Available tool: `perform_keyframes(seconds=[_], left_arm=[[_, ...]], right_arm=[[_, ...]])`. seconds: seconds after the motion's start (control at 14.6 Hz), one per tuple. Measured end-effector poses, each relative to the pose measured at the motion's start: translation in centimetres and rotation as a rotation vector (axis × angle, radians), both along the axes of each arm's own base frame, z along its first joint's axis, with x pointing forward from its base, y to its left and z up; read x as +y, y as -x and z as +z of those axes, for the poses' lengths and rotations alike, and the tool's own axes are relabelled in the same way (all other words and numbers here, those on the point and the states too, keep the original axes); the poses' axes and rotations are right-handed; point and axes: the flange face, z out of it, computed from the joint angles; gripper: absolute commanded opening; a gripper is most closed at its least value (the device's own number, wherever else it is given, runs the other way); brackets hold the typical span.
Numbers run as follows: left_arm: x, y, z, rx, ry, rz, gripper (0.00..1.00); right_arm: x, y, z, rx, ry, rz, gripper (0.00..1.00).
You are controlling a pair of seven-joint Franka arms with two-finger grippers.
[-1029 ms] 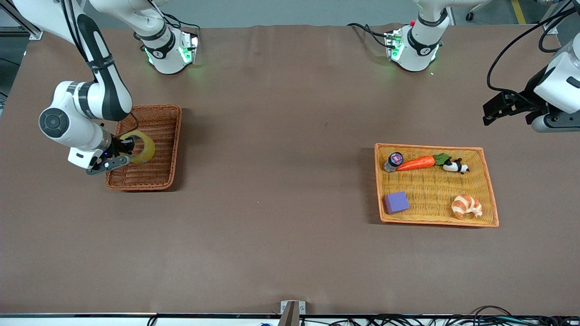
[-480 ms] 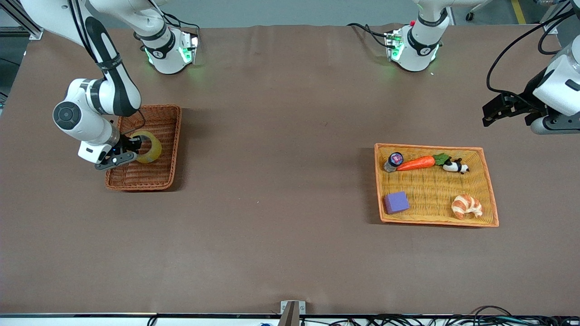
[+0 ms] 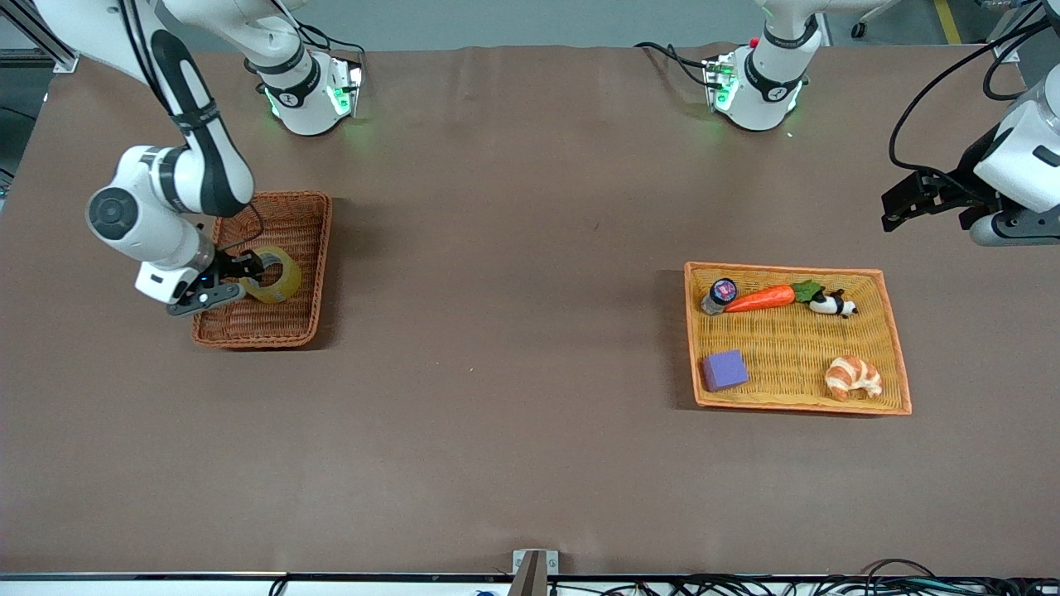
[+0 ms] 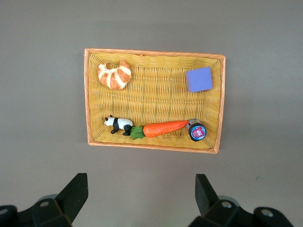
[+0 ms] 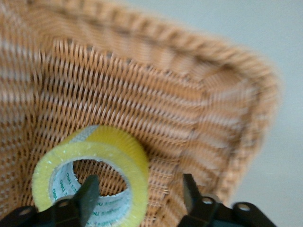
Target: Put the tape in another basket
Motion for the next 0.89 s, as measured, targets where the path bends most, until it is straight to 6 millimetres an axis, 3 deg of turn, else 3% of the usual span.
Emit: perform_keyframes(seconds=[0.21, 0.41, 0.89], left_arm=[[0.0, 0.0, 0.0, 0.000, 0.000, 0.000, 1.00], [0.1, 0.0, 0.0, 0.000, 0.000, 0.002, 1.00], [0.2, 0.0, 0.0, 0.000, 0.000, 0.004, 1.00]], right_arm=[[-2.7, -4.0, 9.7, -0.045, -0.023, -0.049, 1.00], [-4.0, -6.1, 18.7, -0.164, -0.025, -0.140, 1.00], [-3.1, -5.2, 33.5, -0.167, -0.035, -0.369, 1.00]])
